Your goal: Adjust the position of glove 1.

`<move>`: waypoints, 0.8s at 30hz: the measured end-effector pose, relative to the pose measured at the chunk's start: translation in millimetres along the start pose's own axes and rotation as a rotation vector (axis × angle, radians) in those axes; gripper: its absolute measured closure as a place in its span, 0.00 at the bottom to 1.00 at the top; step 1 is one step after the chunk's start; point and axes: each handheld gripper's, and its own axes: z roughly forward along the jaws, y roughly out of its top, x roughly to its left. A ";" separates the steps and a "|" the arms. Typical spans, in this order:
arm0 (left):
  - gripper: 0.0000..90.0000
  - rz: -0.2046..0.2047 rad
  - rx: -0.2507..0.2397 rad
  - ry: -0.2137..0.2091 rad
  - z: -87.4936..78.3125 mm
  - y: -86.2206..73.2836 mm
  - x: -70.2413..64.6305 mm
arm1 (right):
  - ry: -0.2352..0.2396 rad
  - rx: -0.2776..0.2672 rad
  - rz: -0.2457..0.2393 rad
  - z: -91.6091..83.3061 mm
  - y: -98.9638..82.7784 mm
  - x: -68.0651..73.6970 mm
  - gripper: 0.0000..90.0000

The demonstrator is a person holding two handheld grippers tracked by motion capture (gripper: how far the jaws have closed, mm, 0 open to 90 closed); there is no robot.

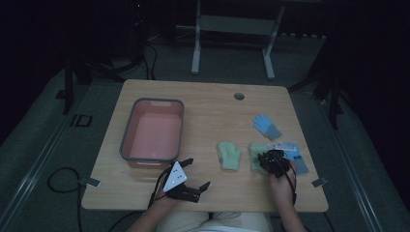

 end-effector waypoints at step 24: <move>0.02 -0.002 0.000 0.003 0.2 0.0 0.0 | 0.199 -0.027 -0.248 1.2 7.3 -27.0 0.75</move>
